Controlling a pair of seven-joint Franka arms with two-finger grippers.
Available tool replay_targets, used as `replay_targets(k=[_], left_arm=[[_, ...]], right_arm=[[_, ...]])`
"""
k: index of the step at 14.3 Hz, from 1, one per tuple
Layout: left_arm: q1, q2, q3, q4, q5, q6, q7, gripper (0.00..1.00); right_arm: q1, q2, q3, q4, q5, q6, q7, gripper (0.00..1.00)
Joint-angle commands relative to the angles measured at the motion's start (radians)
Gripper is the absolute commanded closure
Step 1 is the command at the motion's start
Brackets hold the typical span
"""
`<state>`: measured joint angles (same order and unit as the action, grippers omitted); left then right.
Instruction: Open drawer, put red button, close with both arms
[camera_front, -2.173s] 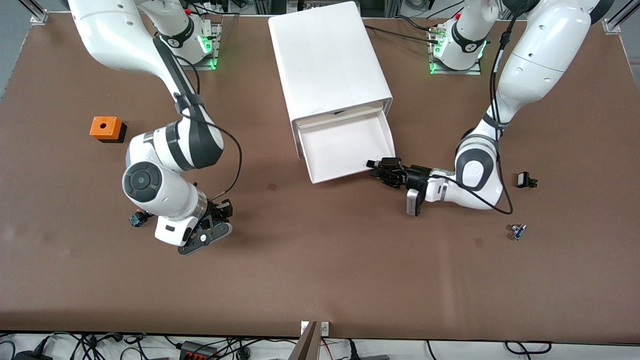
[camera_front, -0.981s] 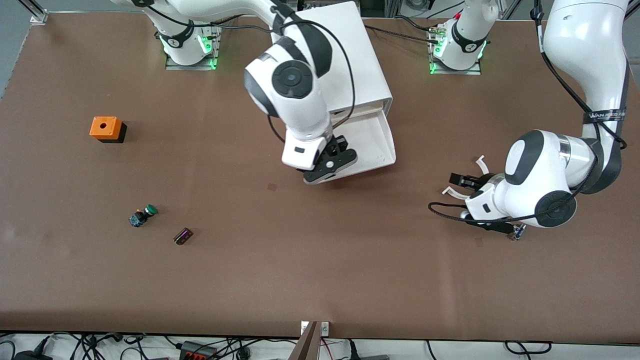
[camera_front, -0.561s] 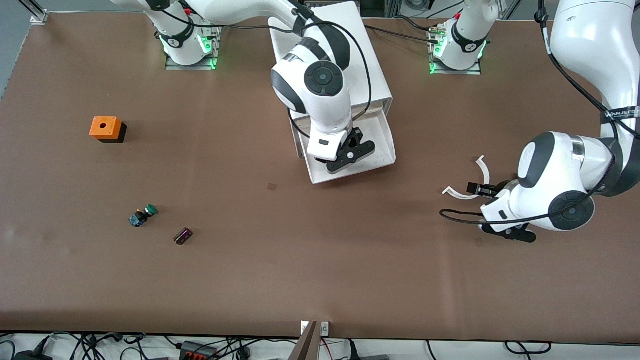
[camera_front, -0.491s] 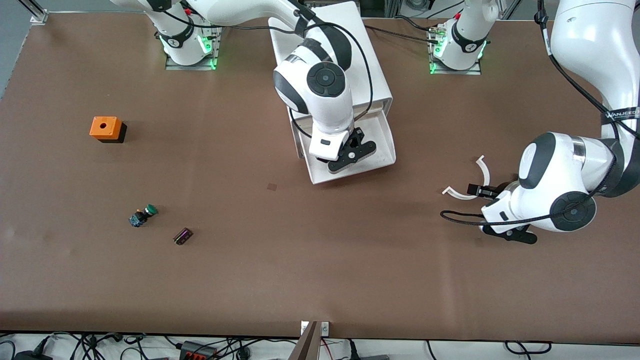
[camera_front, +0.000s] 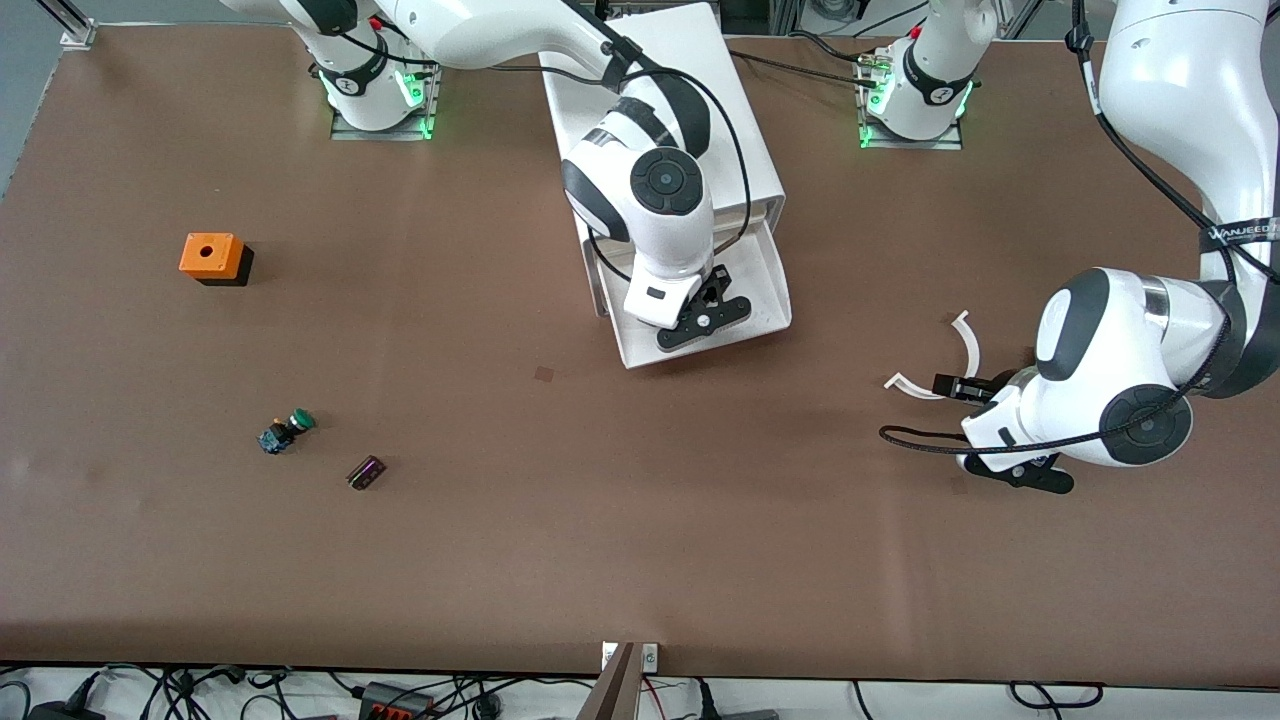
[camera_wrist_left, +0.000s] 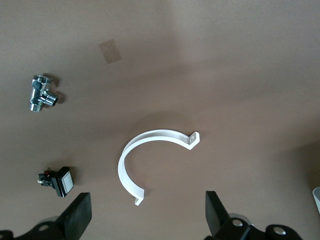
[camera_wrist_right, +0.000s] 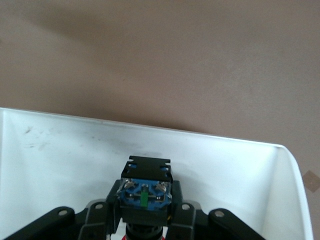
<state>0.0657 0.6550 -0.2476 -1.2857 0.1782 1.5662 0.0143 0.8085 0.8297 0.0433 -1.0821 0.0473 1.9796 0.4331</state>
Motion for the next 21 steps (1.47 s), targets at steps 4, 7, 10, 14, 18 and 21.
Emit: replay_targets(k=[4,7,10,14,18,21], left_arm=[[-0.003,0.017,-0.005,0.031,0.020,-0.005,-0.036,0.00],[-0.003,0.017,-0.005,0.031,0.020,-0.005,-0.036,0.00],[-0.003,0.017,-0.005,0.031,0.020,-0.005,-0.036,0.00],[0.003,0.006,-0.018,0.008,0.009,0.105,-0.048,0.00],[-0.038,-0.005,-0.041,-0.018,-0.095,0.189,-0.267,0.00],[-0.104,-0.003,-0.056,-0.067,-0.097,0.308,-0.462,0.00]], right_arm=[[0.006,0.009,-0.003,0.024,0.040,-0.004,0.021,1.00],[0.000,0.006,-0.005,0.025,0.040,-0.002,0.018,0.00],[-0.008,-0.010,-0.007,0.028,0.042,-0.013,0.024,0.00],[-0.054,-0.067,-0.040,0.060,0.039,-0.062,0.039,0.00],[-0.167,-0.127,-0.111,0.053,0.028,-0.163,0.027,0.00],[-0.306,-0.149,-0.119,0.047,0.023,-0.240,-0.017,0.00]])
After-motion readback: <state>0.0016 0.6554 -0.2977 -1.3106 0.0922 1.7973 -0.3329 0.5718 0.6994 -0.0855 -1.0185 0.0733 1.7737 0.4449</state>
